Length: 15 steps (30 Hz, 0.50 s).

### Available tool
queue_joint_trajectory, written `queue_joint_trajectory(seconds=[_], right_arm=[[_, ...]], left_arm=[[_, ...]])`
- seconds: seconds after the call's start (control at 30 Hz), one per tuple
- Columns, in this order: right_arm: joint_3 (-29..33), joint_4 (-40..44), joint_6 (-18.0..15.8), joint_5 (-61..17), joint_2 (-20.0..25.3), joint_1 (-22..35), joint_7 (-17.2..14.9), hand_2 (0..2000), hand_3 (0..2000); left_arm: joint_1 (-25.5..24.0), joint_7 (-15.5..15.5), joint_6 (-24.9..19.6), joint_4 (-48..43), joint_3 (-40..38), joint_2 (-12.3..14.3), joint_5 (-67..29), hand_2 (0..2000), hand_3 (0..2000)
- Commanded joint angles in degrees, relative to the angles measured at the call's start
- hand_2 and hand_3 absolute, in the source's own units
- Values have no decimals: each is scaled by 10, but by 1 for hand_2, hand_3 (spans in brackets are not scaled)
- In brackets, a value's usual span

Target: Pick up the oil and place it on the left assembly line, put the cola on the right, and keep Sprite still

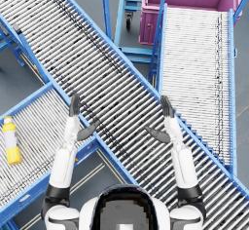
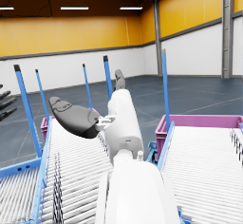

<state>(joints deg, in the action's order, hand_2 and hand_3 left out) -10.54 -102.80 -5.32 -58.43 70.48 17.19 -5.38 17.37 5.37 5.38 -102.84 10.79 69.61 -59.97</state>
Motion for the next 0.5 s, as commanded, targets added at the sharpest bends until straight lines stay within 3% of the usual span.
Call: queue_joint_trajectory(seconds=[0.03,0.5], right_arm=[[-3,0,-1,3,-4,-2,-1,0,0],[-10,-1,-4,11,-13,-6,-4,0,0]], left_arm=[[-2,1,1,0,2,-1,8,0,0],[-8,4,4,-1,8,-5,27,0,0]])
